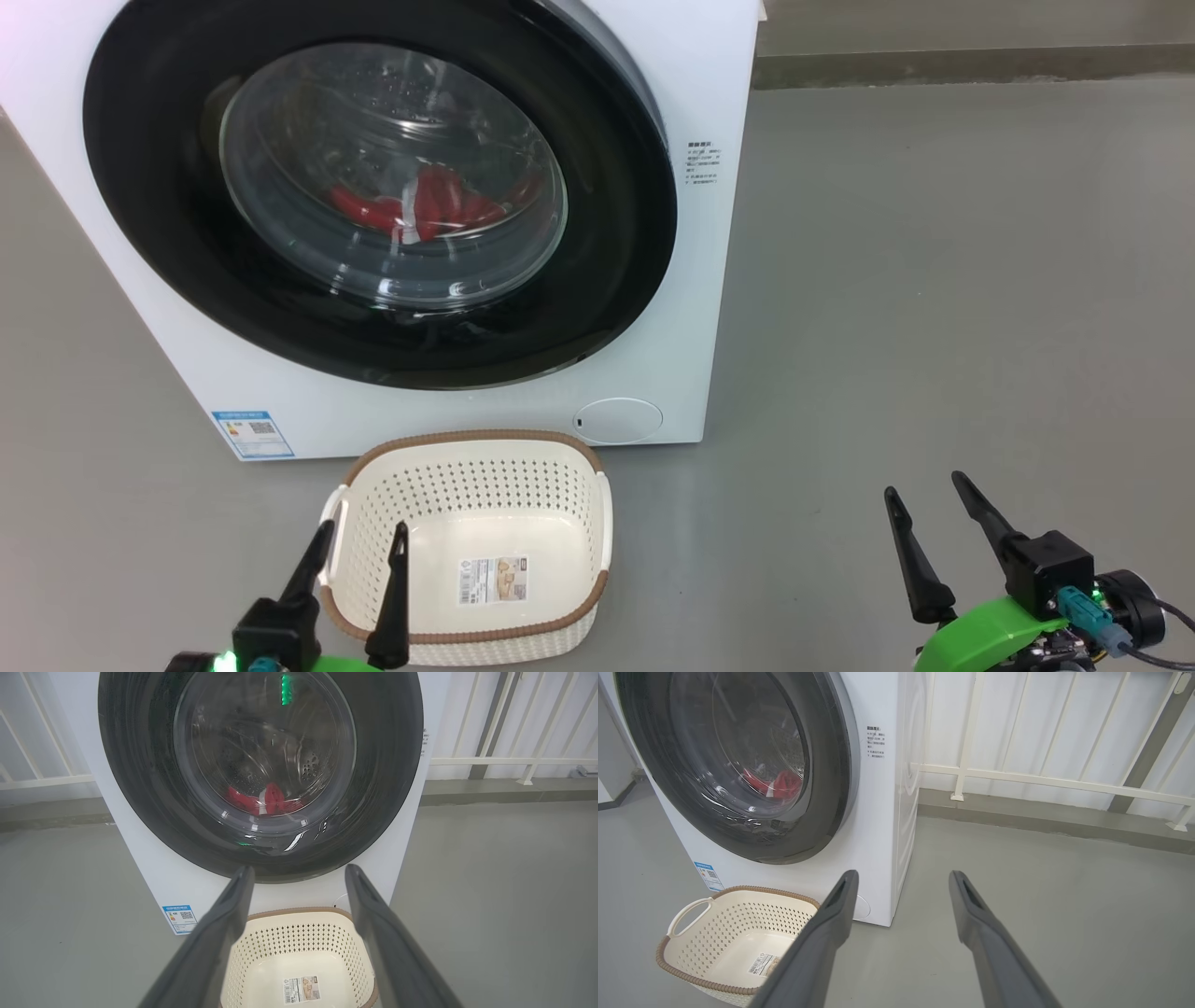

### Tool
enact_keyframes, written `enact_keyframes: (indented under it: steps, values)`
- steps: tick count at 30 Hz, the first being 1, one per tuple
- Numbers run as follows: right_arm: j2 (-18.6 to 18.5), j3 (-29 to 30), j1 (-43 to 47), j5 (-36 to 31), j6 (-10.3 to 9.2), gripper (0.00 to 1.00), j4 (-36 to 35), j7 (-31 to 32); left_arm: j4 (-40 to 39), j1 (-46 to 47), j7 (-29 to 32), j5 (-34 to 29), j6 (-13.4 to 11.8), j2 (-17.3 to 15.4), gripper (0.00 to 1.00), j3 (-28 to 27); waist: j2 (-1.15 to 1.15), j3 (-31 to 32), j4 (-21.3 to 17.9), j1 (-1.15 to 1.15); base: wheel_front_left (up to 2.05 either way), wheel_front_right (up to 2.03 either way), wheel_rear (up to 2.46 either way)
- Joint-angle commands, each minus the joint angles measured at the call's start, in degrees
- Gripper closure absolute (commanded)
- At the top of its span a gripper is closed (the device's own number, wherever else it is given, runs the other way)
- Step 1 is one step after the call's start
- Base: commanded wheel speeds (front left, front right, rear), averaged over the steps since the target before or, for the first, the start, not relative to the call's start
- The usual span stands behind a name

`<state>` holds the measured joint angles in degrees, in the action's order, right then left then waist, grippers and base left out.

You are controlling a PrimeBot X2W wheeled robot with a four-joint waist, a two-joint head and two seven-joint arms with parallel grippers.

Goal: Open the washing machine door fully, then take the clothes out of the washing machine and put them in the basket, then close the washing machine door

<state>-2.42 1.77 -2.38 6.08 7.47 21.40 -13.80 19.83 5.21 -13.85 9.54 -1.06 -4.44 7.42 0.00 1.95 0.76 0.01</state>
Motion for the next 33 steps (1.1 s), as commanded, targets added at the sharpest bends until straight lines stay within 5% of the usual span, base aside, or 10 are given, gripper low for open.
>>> enact_keyframes:
  steps: [1,23,24,25,26,33]
  values:
    - [-0.47,-1.15,-1.69,-1.77,0.02,0.0,-0.96,-1.19,-0.49,2.81,-1.15,-1.59,-0.41,-0.29,0.0,-1.8,0.0,0.02,-0.01,0.0,0.0,0.0,0.0]
    - [-0.46,-0.99,-1.37,0.52,0.02,0.0,-1.47,-1.19,2.19,3.55,-1.15,0.72,0.06,0.14,0.0,-2.13,0.0,-0.31,-0.04,0.0,0.0,0.0,0.0]
    - [-0.46,-0.9,-1.35,0.75,0.02,0.23,-1.43,-1.19,2.19,3.56,-1.15,0.71,0.06,0.14,0.0,-2.11,0.0,-0.33,-0.04,0.0,0.0,0.0,0.0]
    - [-0.46,-0.82,-1.41,0.88,0.02,0.76,-1.37,-1.19,2.19,3.56,-1.15,0.7,0.06,0.14,0.0,-2.09,0.0,-0.36,-0.04,0.0,0.0,0.0,0.0]
    - [-0.46,-0.84,-1.49,0.86,0.02,1.0,-1.49,-1.19,2.17,3.58,-1.15,0.69,0.06,0.15,0.0,-2.07,0.0,-0.39,-0.05,0.0,0.0,0.0,0.0]
    - [-0.46,-1.02,-1.54,1.74,0.02,1.0,-2.2,-1.19,1.96,3.72,-1.15,0.65,-0.06,0.2,0.0,-1.97,0.0,-0.56,0.0,0.0,0.0,0.0,0.0]
